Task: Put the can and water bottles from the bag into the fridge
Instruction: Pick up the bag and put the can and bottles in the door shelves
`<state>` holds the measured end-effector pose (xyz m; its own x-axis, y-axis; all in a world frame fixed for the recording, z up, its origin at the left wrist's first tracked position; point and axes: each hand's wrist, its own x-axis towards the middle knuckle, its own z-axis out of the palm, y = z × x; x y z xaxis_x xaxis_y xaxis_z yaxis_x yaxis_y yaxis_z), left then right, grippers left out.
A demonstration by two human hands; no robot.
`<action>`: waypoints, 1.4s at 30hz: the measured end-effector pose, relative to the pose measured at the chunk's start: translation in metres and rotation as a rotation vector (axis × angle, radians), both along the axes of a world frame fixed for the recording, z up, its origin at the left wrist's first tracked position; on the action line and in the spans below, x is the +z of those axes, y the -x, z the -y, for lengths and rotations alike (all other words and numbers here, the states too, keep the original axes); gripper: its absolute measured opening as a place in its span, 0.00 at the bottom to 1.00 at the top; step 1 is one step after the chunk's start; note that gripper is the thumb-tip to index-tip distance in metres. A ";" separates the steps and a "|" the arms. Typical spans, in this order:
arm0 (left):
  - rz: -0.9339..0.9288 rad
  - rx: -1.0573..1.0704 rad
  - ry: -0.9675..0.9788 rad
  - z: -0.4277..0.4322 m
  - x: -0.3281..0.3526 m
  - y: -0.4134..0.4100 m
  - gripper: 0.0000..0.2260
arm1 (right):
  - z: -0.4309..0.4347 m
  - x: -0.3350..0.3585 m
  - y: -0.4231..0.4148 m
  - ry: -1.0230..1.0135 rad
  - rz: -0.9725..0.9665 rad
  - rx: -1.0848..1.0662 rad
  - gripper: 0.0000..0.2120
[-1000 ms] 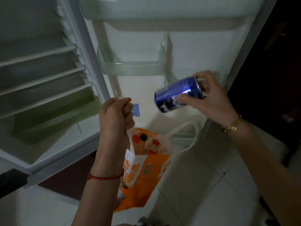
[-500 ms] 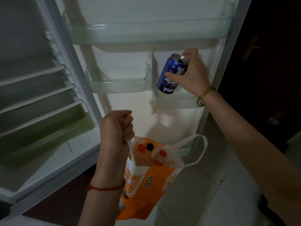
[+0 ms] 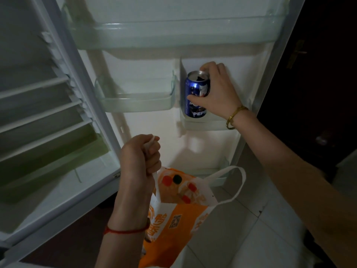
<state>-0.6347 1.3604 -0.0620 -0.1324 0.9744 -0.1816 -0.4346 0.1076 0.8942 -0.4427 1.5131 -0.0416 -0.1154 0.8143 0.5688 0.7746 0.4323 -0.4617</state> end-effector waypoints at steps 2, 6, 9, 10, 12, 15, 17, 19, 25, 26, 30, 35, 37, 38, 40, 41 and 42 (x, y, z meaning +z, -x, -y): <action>0.002 -0.001 0.008 -0.002 -0.002 0.002 0.11 | 0.000 -0.006 0.002 0.026 0.020 0.001 0.32; 0.022 0.015 0.030 -0.002 -0.005 0.008 0.10 | 0.000 -0.016 0.004 0.032 0.034 -0.018 0.32; 0.012 0.025 0.041 0.000 -0.008 0.011 0.09 | 0.003 -0.015 0.005 0.043 0.014 -0.028 0.35; 0.004 0.021 0.042 0.001 -0.008 0.012 0.09 | 0.004 -0.015 0.005 0.056 -0.002 -0.029 0.37; -0.005 0.006 0.041 0.001 -0.008 0.015 0.09 | 0.009 -0.014 0.005 0.071 -0.060 -0.026 0.40; -0.008 -0.012 0.029 0.001 -0.008 0.022 0.10 | 0.029 -0.016 0.007 -0.009 -0.104 -0.060 0.35; -0.010 -0.023 0.031 0.002 -0.009 0.026 0.10 | 0.053 -0.022 0.010 -0.122 -0.106 -0.086 0.23; -0.005 -0.025 0.037 0.002 -0.010 0.028 0.10 | 0.078 -0.034 0.017 -0.122 -0.159 -0.016 0.12; 0.002 -0.014 0.047 0.004 -0.017 0.038 0.09 | 0.109 -0.130 0.044 0.528 0.025 0.322 0.11; -0.001 -0.013 0.051 0.005 -0.018 0.039 0.10 | 0.110 -0.146 0.051 0.625 0.074 0.325 0.12; -0.011 0.001 0.055 0.009 -0.023 0.045 0.11 | 0.108 -0.207 0.086 0.817 0.235 0.296 0.19; -0.063 0.030 0.077 0.014 -0.027 0.053 0.11 | 0.096 -0.250 0.127 0.860 0.283 0.250 0.23; -0.074 0.040 0.091 0.016 -0.028 0.056 0.11 | 0.098 -0.250 0.139 0.879 0.159 0.231 0.23; -0.074 0.044 0.096 0.017 -0.029 0.058 0.10 | 0.099 -0.250 0.144 0.889 0.061 0.213 0.20; -0.068 0.058 0.103 0.019 -0.030 0.063 0.10 | 0.099 -0.255 0.147 0.893 -0.065 0.195 0.16; -0.066 0.068 0.104 0.020 -0.031 0.066 0.10 | 0.101 -0.258 0.149 0.909 -0.095 0.210 0.16; -0.066 0.079 0.105 0.022 -0.031 0.069 0.10 | 0.105 -0.257 0.150 0.923 -0.111 0.219 0.17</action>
<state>-0.7032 1.3389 -0.0933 -0.2226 0.9365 -0.2709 -0.3860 0.1705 0.9066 -0.5929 1.4079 -0.2983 -0.3027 0.9140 -0.2703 0.6511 -0.0088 -0.7589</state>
